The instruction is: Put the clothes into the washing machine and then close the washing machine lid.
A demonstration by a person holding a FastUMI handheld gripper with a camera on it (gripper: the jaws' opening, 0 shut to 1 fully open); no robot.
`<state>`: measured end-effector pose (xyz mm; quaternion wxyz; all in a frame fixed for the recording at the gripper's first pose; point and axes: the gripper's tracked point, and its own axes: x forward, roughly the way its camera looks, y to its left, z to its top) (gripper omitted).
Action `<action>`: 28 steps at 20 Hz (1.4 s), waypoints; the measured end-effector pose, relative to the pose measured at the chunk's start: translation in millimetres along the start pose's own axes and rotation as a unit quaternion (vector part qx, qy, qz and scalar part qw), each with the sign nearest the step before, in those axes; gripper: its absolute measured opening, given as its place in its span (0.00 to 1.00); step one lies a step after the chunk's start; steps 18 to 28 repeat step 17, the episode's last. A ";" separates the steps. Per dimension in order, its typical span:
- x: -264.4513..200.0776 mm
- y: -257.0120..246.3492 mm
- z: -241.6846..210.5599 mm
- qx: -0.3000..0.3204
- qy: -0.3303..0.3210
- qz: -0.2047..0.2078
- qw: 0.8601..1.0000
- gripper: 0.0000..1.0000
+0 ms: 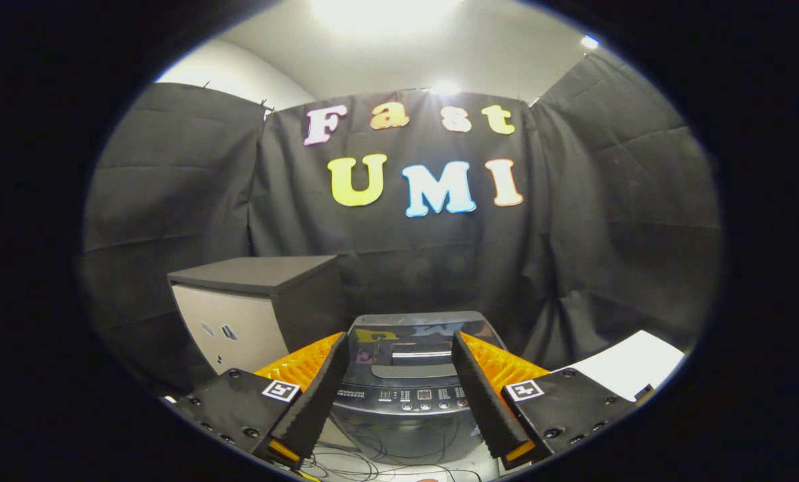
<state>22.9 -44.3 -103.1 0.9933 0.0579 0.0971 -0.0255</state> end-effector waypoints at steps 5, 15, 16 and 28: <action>-48.4 -23.1 22.5 -0.015 -0.014 -0.029 0.999 0.96; -58.1 -44.0 39.4 -0.022 -0.030 -0.054 0.998 0.96; -57.5 -43.1 40.6 -0.024 -0.031 -0.050 0.998 0.96; -56.8 -40.9 43.6 -0.025 -0.033 -0.048 0.998 0.96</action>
